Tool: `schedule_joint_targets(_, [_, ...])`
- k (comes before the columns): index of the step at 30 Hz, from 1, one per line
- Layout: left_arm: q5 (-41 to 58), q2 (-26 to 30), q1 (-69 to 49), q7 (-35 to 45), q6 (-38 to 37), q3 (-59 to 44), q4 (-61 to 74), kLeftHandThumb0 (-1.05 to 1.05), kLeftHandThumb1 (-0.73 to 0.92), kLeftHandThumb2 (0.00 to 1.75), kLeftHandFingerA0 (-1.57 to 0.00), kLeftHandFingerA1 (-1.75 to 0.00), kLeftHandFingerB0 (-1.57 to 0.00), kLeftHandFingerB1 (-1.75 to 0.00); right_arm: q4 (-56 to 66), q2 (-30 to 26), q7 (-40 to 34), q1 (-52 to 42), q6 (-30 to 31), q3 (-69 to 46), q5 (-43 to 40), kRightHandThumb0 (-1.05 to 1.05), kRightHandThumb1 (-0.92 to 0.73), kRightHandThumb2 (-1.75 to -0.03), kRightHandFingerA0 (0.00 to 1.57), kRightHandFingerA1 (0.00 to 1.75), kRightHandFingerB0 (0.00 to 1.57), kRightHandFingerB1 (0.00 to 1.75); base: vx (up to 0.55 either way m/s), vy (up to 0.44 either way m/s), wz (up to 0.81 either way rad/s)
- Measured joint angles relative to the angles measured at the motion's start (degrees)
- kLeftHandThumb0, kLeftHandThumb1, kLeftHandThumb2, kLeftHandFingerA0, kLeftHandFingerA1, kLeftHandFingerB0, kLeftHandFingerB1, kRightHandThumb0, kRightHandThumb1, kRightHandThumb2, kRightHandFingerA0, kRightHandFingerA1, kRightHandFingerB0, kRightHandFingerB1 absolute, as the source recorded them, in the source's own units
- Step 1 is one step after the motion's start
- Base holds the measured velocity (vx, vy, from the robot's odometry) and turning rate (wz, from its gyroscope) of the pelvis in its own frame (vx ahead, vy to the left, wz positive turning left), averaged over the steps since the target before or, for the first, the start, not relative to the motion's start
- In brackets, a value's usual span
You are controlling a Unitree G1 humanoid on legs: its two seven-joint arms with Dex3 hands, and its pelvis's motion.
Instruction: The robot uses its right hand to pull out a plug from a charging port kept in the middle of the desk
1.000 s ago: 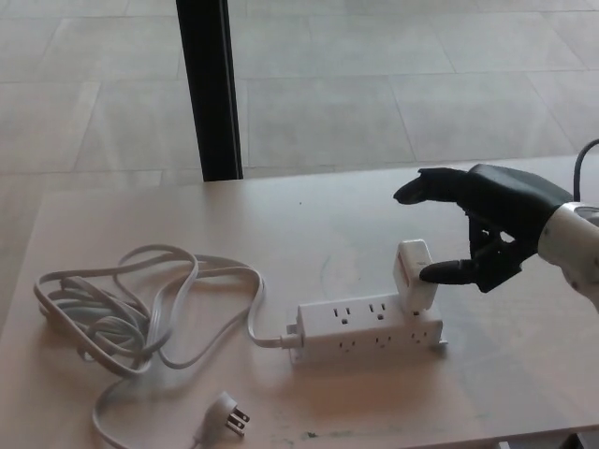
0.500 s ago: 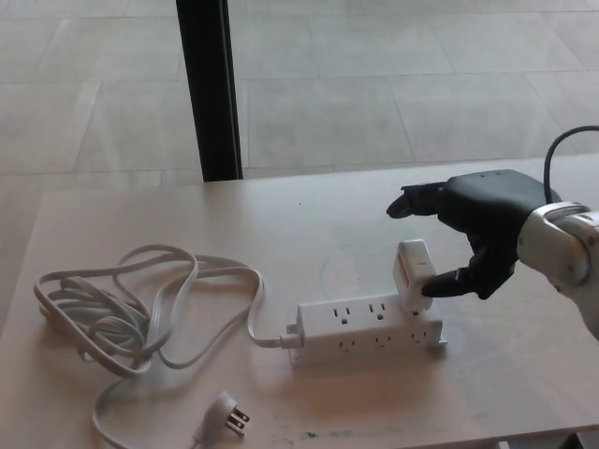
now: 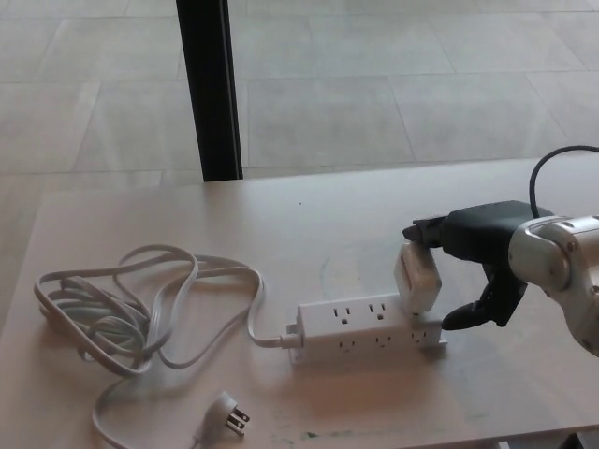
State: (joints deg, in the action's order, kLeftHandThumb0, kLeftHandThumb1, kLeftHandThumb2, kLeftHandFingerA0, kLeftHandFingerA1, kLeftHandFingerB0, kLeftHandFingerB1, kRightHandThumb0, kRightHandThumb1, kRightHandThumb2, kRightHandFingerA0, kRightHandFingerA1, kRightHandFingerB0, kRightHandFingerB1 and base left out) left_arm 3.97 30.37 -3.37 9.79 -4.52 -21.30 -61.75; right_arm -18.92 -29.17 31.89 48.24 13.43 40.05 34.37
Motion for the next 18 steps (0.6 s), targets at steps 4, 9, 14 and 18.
schedule_joint_targets(4, [0.2,0.0,-0.1,0.0,0.0,0.0,-0.1,-0.84,0.92,0.84,-0.66,-0.55,-0.42,-0.46,-0.6,0.4,1.5,0.0,1.4,-0.6,1.1,-0.84,-0.51,-0.88,0.85,1.29,0.04,0.30,0.00,0.000,0.00])
schedule_joint_targets(9, [0.7,0.0,-0.1,0.1,0.0,0.0,-0.1,-0.78,0.81,1.20,-0.60,-0.63,-0.39,-0.55,-0.6,1.0,1.0,-0.6,1.4,-2.6,1.9,-0.77,-0.70,-0.62,0.75,1.36,0.19,0.34,0.00,0.000,0.00])
schedule_joint_targets(14, [1.0,0.0,-0.2,0.1,0.0,0.0,0.1,-0.87,0.92,0.86,-0.66,-0.55,-0.41,-0.47,-0.2,2.4,-0.8,-2.3,0.6,-5.0,2.2,-0.75,-0.69,-0.63,0.75,1.37,0.27,0.40,0.00,0.000,0.00])
schedule_joint_targets(18, [1.1,0.0,-0.5,0.1,0.0,0.0,0.4,-0.88,0.92,0.87,-0.65,-0.55,-0.41,-0.46,0.9,3.1,-2.7,-3.3,-0.2,-5.1,3.5,-0.81,-0.55,-0.94,0.85,1.25,0.24,0.54,0.00,0.000,0.00])
